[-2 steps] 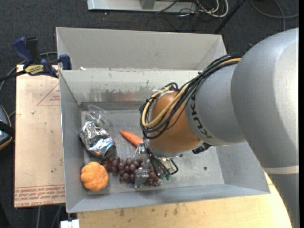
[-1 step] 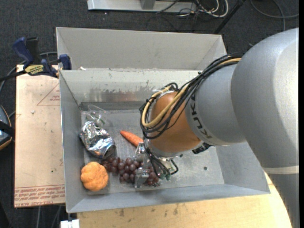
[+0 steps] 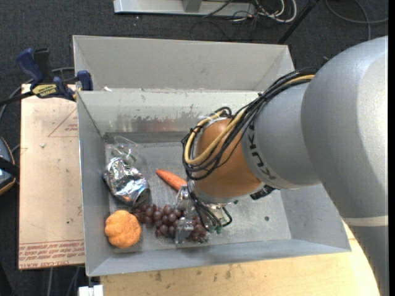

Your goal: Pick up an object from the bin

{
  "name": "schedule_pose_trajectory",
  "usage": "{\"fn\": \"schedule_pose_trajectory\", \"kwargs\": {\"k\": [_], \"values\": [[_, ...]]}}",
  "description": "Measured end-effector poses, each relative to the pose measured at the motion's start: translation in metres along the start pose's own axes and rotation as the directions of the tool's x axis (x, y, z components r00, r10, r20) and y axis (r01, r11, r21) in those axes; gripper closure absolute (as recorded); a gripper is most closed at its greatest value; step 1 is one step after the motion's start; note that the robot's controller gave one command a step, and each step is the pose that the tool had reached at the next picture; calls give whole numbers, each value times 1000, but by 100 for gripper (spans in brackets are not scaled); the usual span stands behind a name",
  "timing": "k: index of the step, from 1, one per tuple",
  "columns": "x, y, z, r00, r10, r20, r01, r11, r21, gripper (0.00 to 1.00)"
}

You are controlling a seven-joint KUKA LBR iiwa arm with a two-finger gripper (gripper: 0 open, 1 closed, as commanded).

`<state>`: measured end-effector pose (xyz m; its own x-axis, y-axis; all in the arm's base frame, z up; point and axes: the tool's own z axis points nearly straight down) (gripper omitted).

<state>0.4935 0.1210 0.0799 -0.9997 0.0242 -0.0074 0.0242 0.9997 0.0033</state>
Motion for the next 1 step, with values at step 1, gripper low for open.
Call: {"fn": "schedule_pose_trajectory", "kwargs": {"k": [1], "values": [[1, 0, -9, 1000, 0, -6, 0, 1000, 2, 100]]}}
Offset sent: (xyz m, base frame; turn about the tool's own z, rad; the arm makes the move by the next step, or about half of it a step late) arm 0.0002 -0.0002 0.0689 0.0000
